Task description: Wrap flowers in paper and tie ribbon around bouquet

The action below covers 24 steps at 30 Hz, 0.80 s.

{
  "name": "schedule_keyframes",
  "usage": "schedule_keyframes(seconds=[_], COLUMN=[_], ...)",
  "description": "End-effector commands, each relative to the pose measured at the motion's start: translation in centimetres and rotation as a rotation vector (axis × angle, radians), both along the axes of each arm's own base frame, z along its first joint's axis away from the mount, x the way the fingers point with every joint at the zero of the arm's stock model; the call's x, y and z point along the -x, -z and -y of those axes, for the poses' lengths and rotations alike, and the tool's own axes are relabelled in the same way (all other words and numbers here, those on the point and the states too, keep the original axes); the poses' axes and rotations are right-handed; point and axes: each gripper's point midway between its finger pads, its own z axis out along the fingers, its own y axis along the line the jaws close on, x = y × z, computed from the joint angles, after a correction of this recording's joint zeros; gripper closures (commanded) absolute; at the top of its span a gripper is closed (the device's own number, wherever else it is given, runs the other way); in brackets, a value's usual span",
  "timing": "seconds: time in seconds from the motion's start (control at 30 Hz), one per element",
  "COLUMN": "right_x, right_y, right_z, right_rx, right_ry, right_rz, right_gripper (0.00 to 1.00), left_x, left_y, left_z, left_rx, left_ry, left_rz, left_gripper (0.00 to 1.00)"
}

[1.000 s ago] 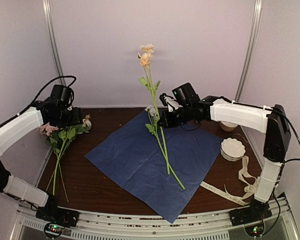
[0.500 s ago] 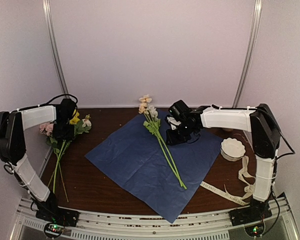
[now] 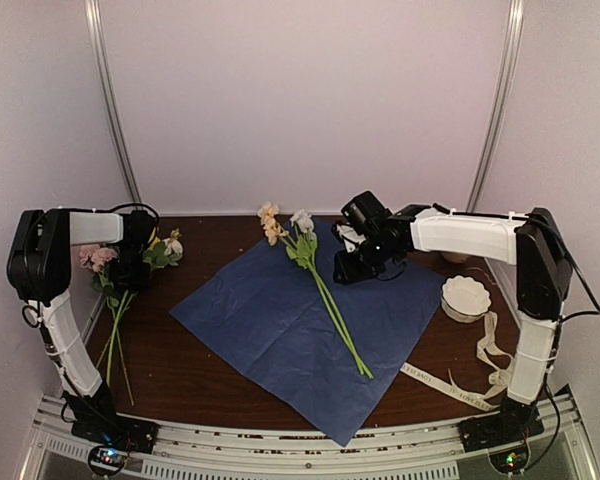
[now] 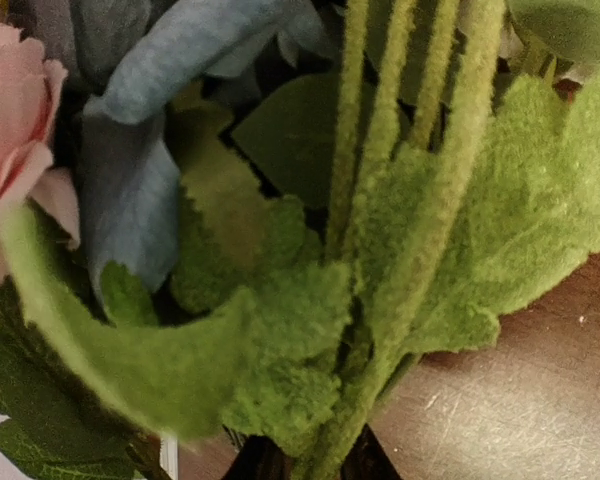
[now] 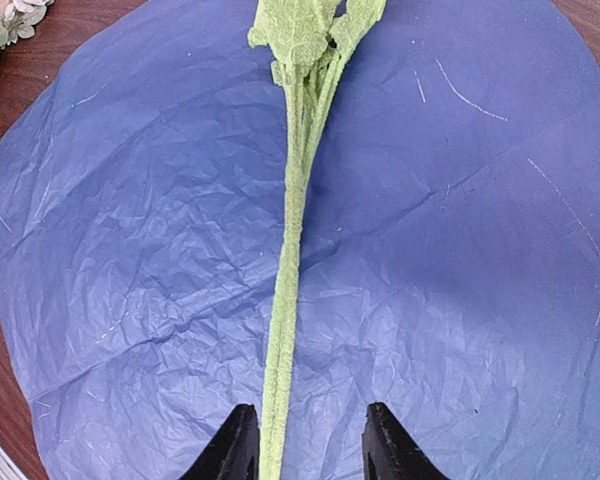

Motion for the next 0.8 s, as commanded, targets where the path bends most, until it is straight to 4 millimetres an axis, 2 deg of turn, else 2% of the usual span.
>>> schedule_keyframes(seconds=[0.0,0.07,0.2,0.37,0.47,0.53,0.57,0.67,0.77], right_x=[0.4,0.4,0.4,0.4,0.4,0.5,0.8,2.6,5.7], right_y=[-2.1,-2.4,-3.0,-3.8,-4.7,-5.9,-6.9,-10.4,-15.6], right_z=[0.6,0.7,0.8,0.8,0.5,-0.1,-0.7,-3.6,-7.6], right_rx=[-0.006,-0.007,-0.007,-0.015,-0.029,-0.067,-0.103,-0.248,-0.46], right_ry=[-0.007,-0.008,-0.007,-0.013,-0.023,-0.052,-0.079,-0.209,-0.394], right_rz=[0.035,0.041,0.055,0.065,0.075,0.093,0.108,0.168,0.255], right_gripper=[0.63,0.63,0.63,0.62,0.61,0.6,0.6,0.59,0.56], left_x=[-0.5,-0.5,-0.6,-0.1,-0.2,-0.3,-0.5,0.2,2.5], left_y=[-0.1,-0.5,-3.9,-10.9,-15.5,-19.7,-21.9,-29.3,-35.9], left_z=[-0.3,-0.3,-0.2,0.2,1.8,4.1,5.9,13.4,20.4], left_rx=[-0.009,-0.011,-0.001,0.027,0.105,0.201,0.267,0.491,0.689], left_ry=[0.005,0.0,-0.018,-0.008,0.039,0.11,0.165,0.4,0.615], left_rz=[-0.004,0.009,0.108,0.284,0.425,0.569,0.651,0.917,1.105], left_gripper=[0.8,1.0,1.0,1.0,1.0,1.0,1.0,1.0,1.0])
